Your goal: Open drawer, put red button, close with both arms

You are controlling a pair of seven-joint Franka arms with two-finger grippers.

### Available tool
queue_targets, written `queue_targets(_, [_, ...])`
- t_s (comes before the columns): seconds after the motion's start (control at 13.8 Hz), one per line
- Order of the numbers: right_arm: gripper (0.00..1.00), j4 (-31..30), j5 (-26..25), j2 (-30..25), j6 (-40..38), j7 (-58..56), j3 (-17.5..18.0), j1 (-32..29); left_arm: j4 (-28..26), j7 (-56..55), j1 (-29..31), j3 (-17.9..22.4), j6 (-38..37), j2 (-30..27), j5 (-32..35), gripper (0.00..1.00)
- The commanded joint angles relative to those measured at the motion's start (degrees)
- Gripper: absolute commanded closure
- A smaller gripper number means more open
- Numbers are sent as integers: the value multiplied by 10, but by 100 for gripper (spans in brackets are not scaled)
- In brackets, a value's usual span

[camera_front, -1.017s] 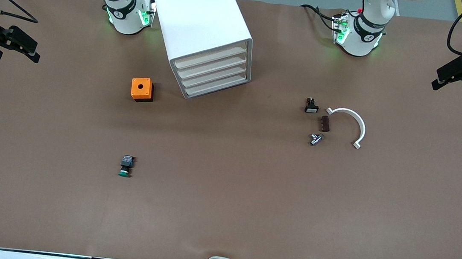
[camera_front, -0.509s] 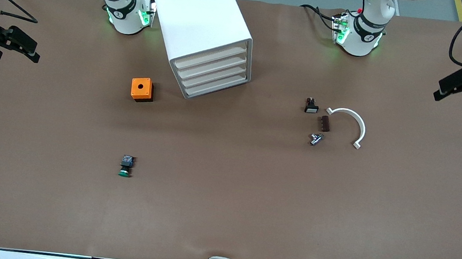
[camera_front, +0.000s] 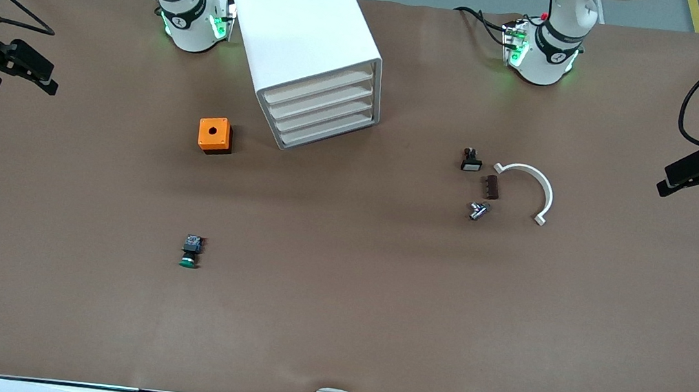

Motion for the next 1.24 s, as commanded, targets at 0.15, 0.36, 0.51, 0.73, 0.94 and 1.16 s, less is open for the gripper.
queue_targets(0.15, [0, -13, 8, -14, 5, -3, 1, -5, 4, 2, -4, -3, -15, 0, 30, 0])
queue_targets(0.36, [0, -13, 8, -14, 4, -3, 1, -4, 6, 2, -5, -4, -18, 0, 30, 0])
queue_targets(0.51, [0, -13, 8, -14, 4, -3, 1, -4, 5, 2, -4, -4, -26, -1, 29, 0])
queue_targets(0.73, [0, -13, 8, -14, 2, -3, 1, -5, 1, -3, -1, -4, -56, -3, 24, 0])
queue_targets(0.94, [0, -13, 8, -14, 3, -3, 1, -5, -56, 3, 3, -5, -32, -39, 18, 0])
queue_targets(1.16, [0, -14, 8, -14, 3, -3, 1, -5, -127, 9, 4, -3, 18, -92, 17, 0])
